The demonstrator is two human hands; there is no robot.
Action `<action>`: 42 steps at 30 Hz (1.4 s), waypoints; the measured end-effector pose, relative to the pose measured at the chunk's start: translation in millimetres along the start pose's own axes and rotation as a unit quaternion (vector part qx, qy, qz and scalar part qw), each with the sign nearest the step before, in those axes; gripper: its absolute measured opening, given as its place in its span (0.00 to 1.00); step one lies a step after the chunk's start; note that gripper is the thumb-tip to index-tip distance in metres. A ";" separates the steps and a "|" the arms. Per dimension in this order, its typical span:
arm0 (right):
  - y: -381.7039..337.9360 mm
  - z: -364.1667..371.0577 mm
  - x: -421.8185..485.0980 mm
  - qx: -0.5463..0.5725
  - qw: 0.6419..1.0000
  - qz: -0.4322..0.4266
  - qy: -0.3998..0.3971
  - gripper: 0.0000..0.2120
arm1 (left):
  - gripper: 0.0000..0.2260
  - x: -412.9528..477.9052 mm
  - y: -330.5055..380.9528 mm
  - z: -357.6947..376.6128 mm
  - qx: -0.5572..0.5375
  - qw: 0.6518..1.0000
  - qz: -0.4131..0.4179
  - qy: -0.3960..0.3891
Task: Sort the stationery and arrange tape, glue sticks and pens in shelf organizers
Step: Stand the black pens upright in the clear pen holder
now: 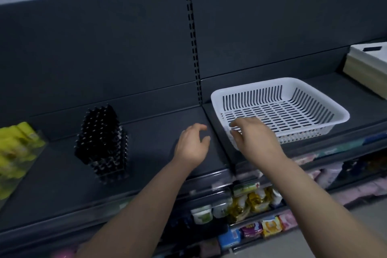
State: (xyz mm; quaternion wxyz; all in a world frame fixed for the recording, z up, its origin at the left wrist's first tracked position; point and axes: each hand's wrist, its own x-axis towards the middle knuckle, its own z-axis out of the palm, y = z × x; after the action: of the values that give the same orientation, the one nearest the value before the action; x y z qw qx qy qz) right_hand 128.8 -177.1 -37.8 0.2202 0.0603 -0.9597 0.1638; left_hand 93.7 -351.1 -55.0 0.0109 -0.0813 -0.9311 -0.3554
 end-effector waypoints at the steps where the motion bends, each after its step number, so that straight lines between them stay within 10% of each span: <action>1: -15.2 6.7 2.9 0.001 1.000 -0.017 -0.007 0.10 | 0.16 -7.2 -11.4 -11.0 0.010 1.000 0.000 -0.006; 11: -161.0 87.6 -1.9 0.052 0.985 -0.112 -0.118 0.10 | 0.08 -98.0 -149.7 -133.0 0.089 0.984 -0.089 -0.123; 18: -213.1 124.8 -8.8 0.074 0.977 -0.093 -0.177 0.16 | 0.07 -103.3 -215.2 -173.5 0.109 0.980 -0.166 -0.009; 22: -229.0 137.6 -12.4 0.083 0.973 -0.068 -0.202 0.17 | 0.19 -91.0 -224.9 -165.6 0.059 0.988 -0.141 -0.025; 42: -195.1 128.2 -24.0 0.156 0.963 -0.031 -0.215 0.22 | 0.20 -87.2 -201.5 -126.3 0.011 0.994 -0.104 0.027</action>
State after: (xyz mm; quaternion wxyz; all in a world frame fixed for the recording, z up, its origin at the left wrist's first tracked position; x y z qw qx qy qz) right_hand 135.3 -402.9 -101.2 0.0010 0.1573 -0.9447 0.2879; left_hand 143.0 -595.4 -100.4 -0.0001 0.0253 -0.9379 -0.3460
